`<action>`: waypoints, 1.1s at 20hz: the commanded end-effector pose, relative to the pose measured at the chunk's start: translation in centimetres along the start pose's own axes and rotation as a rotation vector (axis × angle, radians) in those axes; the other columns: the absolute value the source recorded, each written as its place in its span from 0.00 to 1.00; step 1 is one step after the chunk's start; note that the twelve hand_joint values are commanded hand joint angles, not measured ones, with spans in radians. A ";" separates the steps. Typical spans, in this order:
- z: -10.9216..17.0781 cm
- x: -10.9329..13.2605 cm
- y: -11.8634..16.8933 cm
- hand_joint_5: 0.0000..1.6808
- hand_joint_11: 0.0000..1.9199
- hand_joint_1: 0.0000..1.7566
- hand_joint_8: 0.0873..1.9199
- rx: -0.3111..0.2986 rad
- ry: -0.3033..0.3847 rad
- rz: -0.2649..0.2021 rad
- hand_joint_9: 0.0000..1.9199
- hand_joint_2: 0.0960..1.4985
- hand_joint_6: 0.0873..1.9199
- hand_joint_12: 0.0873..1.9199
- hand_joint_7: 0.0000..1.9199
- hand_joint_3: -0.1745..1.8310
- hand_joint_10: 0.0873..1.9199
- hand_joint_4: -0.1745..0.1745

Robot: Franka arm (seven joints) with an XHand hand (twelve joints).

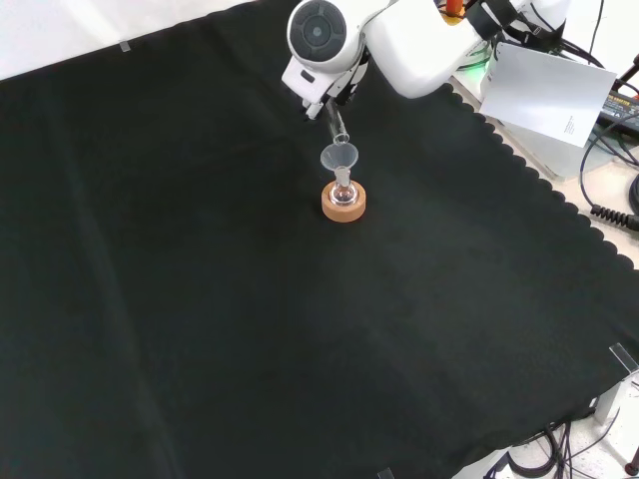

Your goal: Pour the water from the graduated cylinder into the round-bottom flask.

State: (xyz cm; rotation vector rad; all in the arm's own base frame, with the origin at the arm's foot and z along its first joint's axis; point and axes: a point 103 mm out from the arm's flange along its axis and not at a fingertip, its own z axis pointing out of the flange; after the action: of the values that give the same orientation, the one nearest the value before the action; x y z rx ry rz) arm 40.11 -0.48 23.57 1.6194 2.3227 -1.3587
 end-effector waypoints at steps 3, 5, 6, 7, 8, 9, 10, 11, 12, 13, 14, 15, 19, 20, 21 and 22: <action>2.2 -1.9 -1.1 0.65 0.62 0.73 0.38 -0.153 0.164 -0.037 0.79 0.68 0.39 0.39 0.59 0.09 0.00 0.00; 2.7 -2.4 -1.3 0.65 0.62 0.73 0.38 -0.199 0.251 -0.056 0.79 0.68 0.39 0.39 0.59 0.09 0.00 0.00; 2.9 -2.7 -1.3 0.65 0.62 0.73 0.38 -0.224 0.287 -0.066 0.79 0.68 0.39 0.39 0.59 0.09 0.00 0.00; 3.1 -2.9 -1.3 0.65 0.62 0.73 0.38 -0.254 0.336 -0.088 0.79 0.68 0.39 0.39 0.59 0.09 0.00 0.00; 3.3 -3.1 -1.3 0.65 0.62 0.73 0.38 -0.276 0.377 -0.106 0.79 0.68 0.39 0.39 0.59 0.09 0.00 0.00; 3.5 -3.3 -1.4 0.65 0.62 0.73 0.38 -0.296 0.410 -0.120 0.79 0.68 0.39 0.39 0.59 0.09 0.00 0.00; 3.6 -3.5 -1.4 0.65 0.62 0.73 0.38 -0.326 0.446 -0.134 0.79 0.68 0.39 0.39 0.59 0.09 0.00 0.00; 3.7 -3.6 -1.3 0.65 0.62 0.73 0.38 -0.357 0.467 -0.147 0.79 0.68 0.39 0.39 0.59 0.09 0.00 0.00; 3.8 -3.8 -1.2 0.65 0.62 0.73 0.38 -0.378 0.488 -0.154 0.79 0.68 0.39 0.39 0.59 0.09 0.00 0.00; 3.8 -4.0 -1.2 0.65 0.62 0.73 0.38 -0.392 0.506 -0.157 0.79 0.68 0.39 0.39 0.59 0.09 0.00 0.00; 3.9 -4.2 -1.0 0.65 0.62 0.73 0.38 -0.419 0.544 -0.165 0.79 0.68 0.39 0.39 0.59 0.09 0.00 0.00; 4.0 -4.3 -0.9 0.65 0.62 0.73 0.38 -0.435 0.584 -0.178 0.79 0.68 0.39 0.39 0.59 0.09 0.00 0.00; 3.6 -5.2 -0.2 0.65 0.62 0.73 0.38 -0.512 0.686 -0.206 0.79 0.68 0.39 0.39 0.59 0.09 0.00 0.00; 3.5 -5.4 0.1 0.65 0.62 0.73 0.38 -0.528 0.698 -0.209 0.79 0.68 0.39 0.39 0.59 0.09 0.00 0.00; 3.5 -5.7 0.3 0.65 0.62 0.73 0.38 -0.546 0.715 -0.213 0.79 0.68 0.39 0.39 0.59 0.09 0.00 0.00; 3.6 -5.9 0.7 0.65 0.63 0.73 0.38 -0.560 0.728 -0.217 0.79 0.68 0.39 0.39 0.59 0.09 0.00 0.00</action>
State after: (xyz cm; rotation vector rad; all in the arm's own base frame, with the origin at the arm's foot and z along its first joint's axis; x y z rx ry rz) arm 39.86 -5.74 23.66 1.8559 2.8551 -0.3917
